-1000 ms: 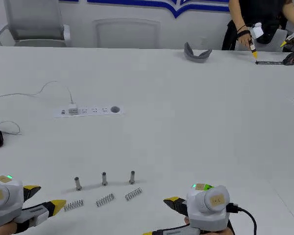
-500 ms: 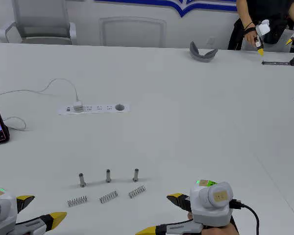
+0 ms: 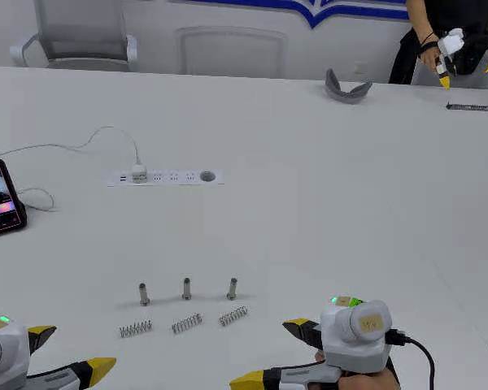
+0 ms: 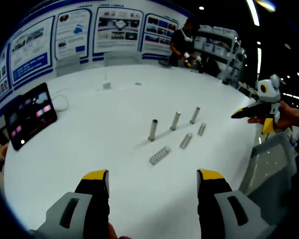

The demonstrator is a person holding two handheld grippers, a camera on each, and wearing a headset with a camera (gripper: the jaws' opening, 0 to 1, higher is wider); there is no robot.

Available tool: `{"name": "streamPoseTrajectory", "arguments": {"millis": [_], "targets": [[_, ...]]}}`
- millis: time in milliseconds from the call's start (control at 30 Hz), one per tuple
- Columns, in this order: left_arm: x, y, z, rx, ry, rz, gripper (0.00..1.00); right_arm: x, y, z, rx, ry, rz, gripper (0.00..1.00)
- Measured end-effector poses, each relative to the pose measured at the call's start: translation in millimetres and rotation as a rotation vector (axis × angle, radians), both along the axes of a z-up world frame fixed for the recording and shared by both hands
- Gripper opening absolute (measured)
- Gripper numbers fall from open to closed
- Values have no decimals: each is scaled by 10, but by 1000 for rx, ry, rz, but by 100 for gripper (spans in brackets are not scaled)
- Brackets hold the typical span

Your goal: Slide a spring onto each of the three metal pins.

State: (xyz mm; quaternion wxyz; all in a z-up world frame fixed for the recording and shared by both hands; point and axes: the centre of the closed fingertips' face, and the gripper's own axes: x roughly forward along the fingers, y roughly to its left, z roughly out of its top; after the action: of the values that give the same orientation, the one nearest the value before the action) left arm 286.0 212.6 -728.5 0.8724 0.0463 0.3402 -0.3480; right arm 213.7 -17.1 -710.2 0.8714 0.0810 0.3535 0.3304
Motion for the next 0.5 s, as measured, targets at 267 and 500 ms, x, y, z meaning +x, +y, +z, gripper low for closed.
{"name": "streamPoseTrajectory", "arguments": {"millis": [267, 500], "targets": [[-22, 13, -63, 0, 13, -7, 76, -1, -26, 5, 4, 1, -11, 95], [21, -86, -88, 15, 10, -47, 76, -19, -55, 4, -1, 4, -16, 95]]}}
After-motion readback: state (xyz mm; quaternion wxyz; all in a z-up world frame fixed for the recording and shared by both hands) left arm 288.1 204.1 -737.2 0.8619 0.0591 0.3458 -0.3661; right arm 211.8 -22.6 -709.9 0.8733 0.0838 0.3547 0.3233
